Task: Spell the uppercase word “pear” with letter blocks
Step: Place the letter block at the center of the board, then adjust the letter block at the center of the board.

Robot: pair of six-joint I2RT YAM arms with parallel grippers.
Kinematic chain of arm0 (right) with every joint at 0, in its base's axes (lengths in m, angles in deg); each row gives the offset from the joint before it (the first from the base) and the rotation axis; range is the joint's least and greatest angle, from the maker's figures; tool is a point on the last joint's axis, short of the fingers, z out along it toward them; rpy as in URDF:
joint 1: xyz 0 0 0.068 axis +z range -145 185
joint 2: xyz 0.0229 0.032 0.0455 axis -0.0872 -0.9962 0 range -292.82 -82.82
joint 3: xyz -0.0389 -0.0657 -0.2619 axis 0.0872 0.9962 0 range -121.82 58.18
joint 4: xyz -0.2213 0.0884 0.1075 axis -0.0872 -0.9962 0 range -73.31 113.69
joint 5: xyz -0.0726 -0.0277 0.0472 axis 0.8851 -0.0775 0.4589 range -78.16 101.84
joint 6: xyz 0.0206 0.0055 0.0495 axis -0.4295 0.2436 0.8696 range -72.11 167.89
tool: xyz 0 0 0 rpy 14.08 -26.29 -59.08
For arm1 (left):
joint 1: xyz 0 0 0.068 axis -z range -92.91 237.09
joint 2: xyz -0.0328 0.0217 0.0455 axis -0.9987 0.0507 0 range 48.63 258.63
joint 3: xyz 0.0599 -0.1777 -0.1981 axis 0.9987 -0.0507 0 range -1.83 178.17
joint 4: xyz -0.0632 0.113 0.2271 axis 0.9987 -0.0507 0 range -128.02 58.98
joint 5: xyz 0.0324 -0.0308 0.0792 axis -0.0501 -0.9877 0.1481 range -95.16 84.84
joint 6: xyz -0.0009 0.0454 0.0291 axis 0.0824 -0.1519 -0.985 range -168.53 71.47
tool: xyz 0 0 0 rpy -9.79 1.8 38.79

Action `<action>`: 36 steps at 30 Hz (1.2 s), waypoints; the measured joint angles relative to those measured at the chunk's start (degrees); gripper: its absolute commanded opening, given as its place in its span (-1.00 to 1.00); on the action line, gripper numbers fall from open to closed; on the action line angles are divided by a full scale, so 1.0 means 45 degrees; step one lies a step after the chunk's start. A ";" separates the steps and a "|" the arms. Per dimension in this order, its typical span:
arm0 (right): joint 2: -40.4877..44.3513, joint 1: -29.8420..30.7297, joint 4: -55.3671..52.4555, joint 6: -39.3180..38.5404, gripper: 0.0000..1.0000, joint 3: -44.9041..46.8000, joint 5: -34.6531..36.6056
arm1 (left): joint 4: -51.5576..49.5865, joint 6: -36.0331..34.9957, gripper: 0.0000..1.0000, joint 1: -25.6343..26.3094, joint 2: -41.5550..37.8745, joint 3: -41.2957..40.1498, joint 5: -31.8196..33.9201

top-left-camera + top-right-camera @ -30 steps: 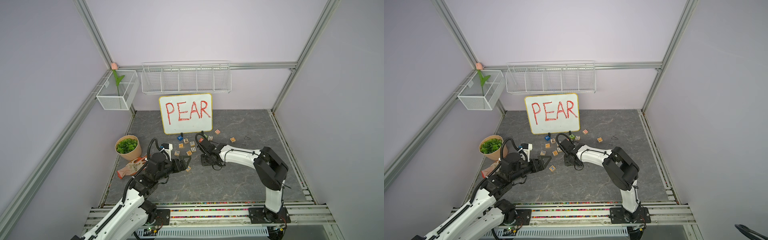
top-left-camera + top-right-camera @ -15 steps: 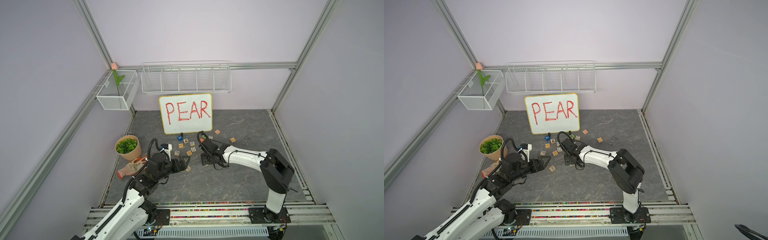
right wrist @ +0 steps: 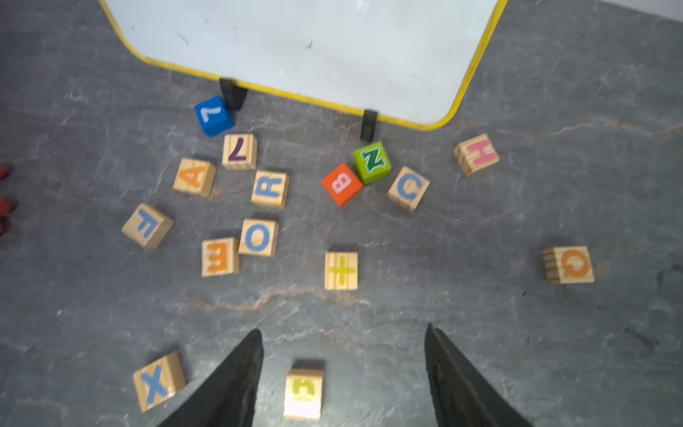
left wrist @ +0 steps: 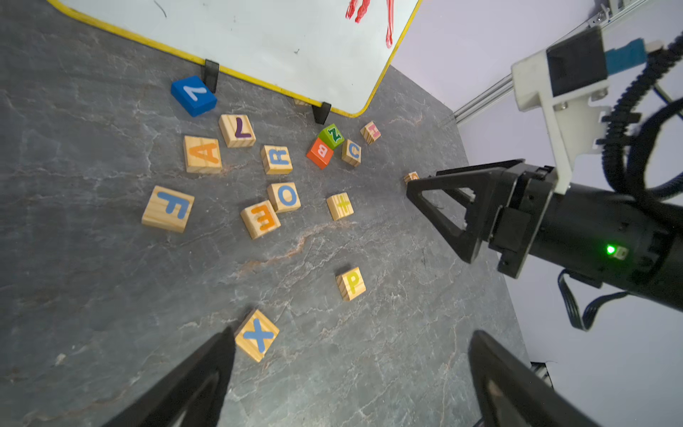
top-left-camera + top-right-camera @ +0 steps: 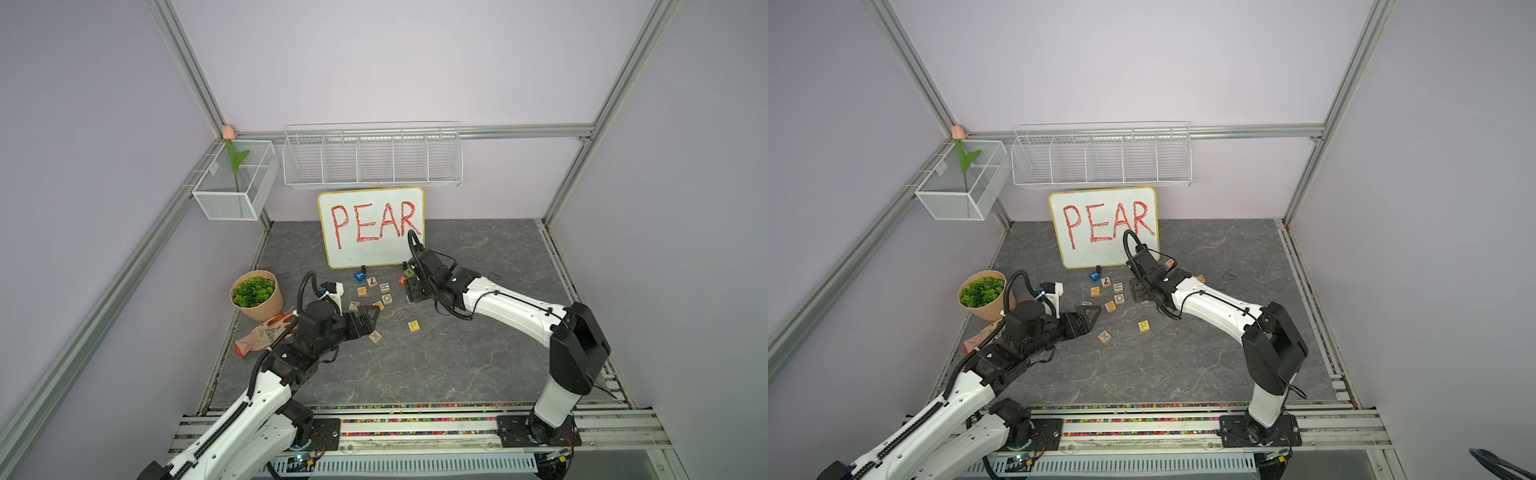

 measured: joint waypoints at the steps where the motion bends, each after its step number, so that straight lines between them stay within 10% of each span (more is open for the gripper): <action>1: -0.0214 -0.0248 0.0010 -0.0146 0.43 -0.0253 -0.0117 | 0.0165 -0.0097 0.98 0.0000 0.0335 0.0126 0.0117; 14: -0.2560 -0.1423 -0.0068 -0.0500 0.36 -0.1817 -0.2016 | 0.1535 -0.0379 0.99 -0.0180 0.2715 0.1025 0.0913; 36: -0.3759 0.0942 0.0869 0.0947 0.16 -0.1676 -0.5314 | -0.0797 0.0646 0.98 -0.1705 -0.1486 -0.0228 0.2594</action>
